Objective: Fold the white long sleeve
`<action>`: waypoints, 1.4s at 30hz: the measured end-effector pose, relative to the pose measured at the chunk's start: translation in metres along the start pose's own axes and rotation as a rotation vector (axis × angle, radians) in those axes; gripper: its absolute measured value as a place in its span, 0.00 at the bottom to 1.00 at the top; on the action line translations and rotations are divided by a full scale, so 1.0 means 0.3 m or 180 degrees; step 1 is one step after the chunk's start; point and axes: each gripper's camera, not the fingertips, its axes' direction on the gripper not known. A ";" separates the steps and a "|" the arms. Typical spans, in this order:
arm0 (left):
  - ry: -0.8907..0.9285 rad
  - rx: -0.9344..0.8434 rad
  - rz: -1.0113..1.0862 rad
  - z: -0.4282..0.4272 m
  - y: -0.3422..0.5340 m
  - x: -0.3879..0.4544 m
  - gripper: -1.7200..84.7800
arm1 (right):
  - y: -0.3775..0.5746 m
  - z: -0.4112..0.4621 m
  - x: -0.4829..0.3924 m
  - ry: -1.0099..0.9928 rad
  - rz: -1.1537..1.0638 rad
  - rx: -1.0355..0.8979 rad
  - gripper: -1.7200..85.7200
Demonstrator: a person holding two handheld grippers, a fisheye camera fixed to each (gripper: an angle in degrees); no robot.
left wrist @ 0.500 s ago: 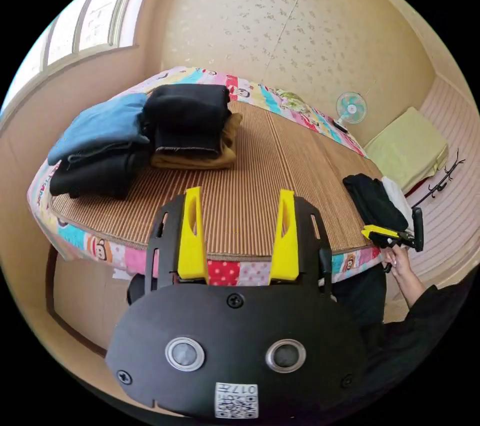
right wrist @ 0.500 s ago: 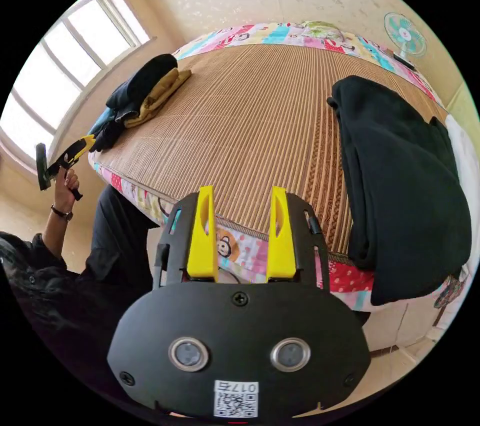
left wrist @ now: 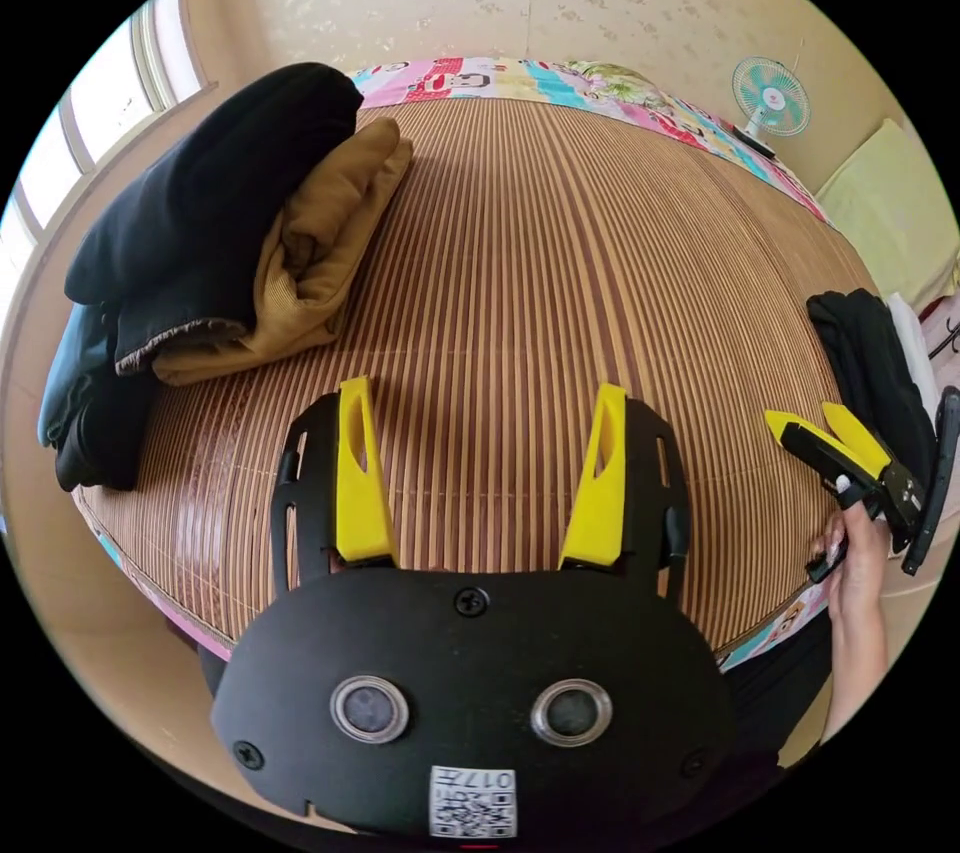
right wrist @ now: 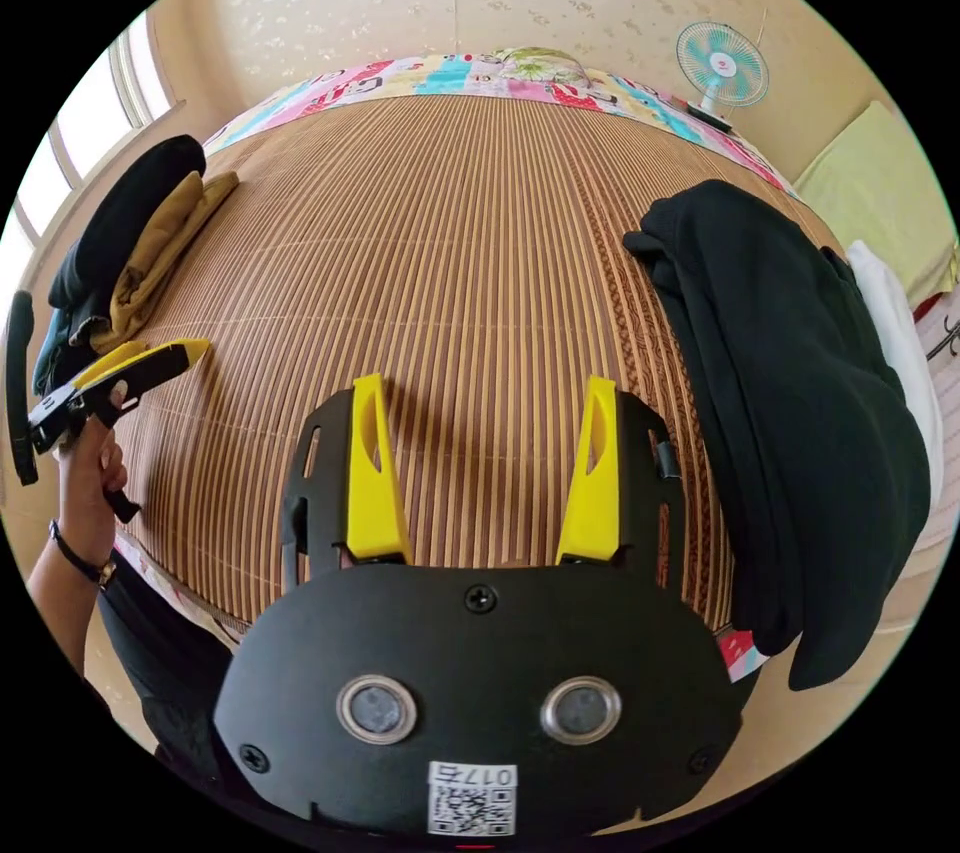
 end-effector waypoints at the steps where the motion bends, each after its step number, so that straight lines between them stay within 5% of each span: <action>1: -0.0015 0.0003 0.0012 0.005 0.008 -0.005 0.35 | 0.008 0.007 -0.012 0.0009 -0.0004 0.0005 0.31; 42: 0.0020 -0.0011 0.0073 0.115 0.063 -0.280 0.35 | 0.057 0.009 -0.065 0.0091 0.0002 -0.0022 0.31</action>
